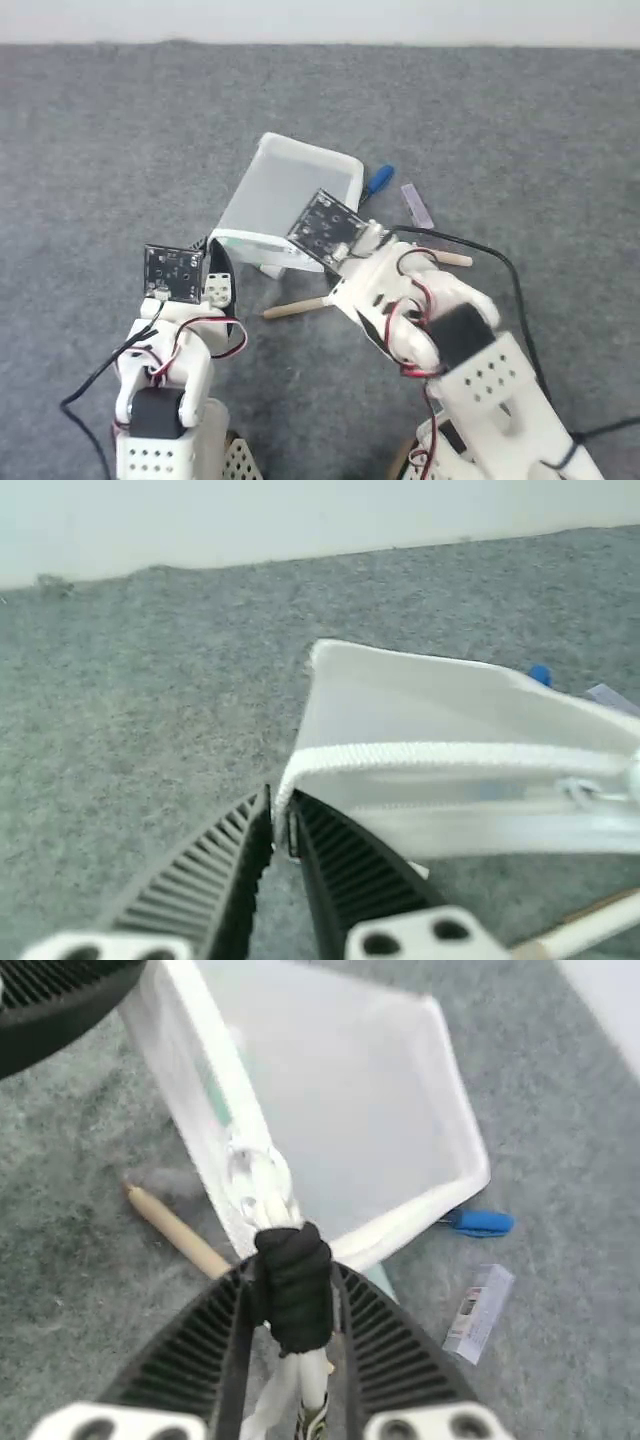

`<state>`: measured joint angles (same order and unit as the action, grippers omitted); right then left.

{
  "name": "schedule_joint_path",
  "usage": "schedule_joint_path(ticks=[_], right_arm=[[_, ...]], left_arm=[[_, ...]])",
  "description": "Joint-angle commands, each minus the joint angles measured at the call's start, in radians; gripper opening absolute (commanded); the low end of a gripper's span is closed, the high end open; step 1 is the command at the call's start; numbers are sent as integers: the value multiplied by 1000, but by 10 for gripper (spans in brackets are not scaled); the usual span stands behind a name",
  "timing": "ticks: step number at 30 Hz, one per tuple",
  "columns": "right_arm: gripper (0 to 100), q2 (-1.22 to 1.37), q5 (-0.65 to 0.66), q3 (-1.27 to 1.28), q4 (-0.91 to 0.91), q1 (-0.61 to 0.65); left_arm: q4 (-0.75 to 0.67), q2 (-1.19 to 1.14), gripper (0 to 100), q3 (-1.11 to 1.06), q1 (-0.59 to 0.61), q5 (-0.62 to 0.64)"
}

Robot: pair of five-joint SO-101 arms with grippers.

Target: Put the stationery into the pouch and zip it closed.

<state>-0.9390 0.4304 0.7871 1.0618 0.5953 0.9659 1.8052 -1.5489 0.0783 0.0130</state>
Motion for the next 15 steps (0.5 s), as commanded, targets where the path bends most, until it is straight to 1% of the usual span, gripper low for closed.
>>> schedule_joint_path(ticks=[1, 4, 7, 11, 15], right_arm=[[7, -108, -14, 8, 18, -81], [7, -130, -14, 18, 18, -82], [7, -142, -18, 21, 15, -91], [7, -139, -114, 21, -47, -168], [7, -143, -135, 21, -51, -183]], left_arm=[[11, 18, 10, 54, 43, -8], [12, 18, 10, 54, 48, -8], [8, 18, 10, 54, 94, -8], [8, 20, 10, 56, 117, -8], [8, 20, 11, 56, 114, 21]])
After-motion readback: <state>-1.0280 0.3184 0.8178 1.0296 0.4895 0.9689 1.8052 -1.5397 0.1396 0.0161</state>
